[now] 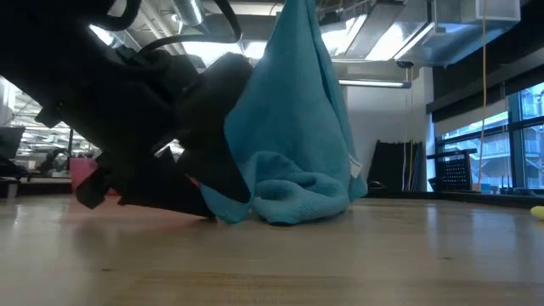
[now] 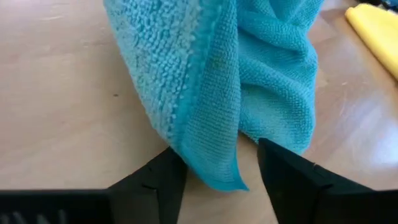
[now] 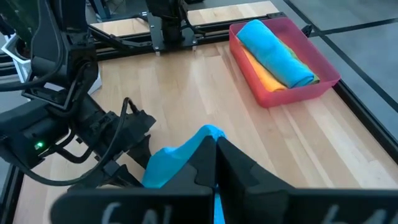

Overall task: Roll microfiber towels into tight, uniform cylinder then place into a basket
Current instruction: Fold the blue microfiber towel

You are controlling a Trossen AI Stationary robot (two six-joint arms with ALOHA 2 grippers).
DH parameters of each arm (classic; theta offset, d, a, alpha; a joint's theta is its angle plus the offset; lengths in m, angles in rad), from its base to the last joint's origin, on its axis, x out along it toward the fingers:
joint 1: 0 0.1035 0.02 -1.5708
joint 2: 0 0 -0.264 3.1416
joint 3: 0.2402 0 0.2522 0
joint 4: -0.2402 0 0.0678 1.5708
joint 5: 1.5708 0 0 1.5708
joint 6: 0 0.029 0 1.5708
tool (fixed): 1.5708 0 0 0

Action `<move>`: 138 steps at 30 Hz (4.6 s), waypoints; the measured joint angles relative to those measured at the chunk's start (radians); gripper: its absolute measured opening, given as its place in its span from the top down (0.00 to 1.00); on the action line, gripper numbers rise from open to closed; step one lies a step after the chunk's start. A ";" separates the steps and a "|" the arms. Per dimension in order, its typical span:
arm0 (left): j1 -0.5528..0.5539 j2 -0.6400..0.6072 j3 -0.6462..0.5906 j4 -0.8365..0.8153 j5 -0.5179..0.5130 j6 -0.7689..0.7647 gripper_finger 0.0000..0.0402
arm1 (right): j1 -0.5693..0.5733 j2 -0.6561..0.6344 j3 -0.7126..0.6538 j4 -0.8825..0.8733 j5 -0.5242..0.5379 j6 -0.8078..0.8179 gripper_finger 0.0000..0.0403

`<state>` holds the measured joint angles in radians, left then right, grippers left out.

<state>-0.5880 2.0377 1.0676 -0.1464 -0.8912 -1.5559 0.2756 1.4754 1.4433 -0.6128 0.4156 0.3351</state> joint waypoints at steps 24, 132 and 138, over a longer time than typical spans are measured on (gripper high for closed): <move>0.102 -0.329 0.482 -0.976 -0.112 0.435 1.00 | 0.070 -0.053 0.233 -0.597 -0.097 0.201 0.99; 0.322 -0.226 0.734 -1.380 -0.201 0.935 1.00 | 0.109 -0.099 0.007 -0.900 0.411 0.379 1.00; 0.351 -0.224 0.697 -1.397 -0.278 0.956 1.00 | 0.063 -0.099 0.007 -0.903 0.463 0.332 1.00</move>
<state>-0.2373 1.8138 1.7643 -1.5430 -1.1691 -0.5999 0.3382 1.3759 1.4502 -1.5158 0.8784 0.6674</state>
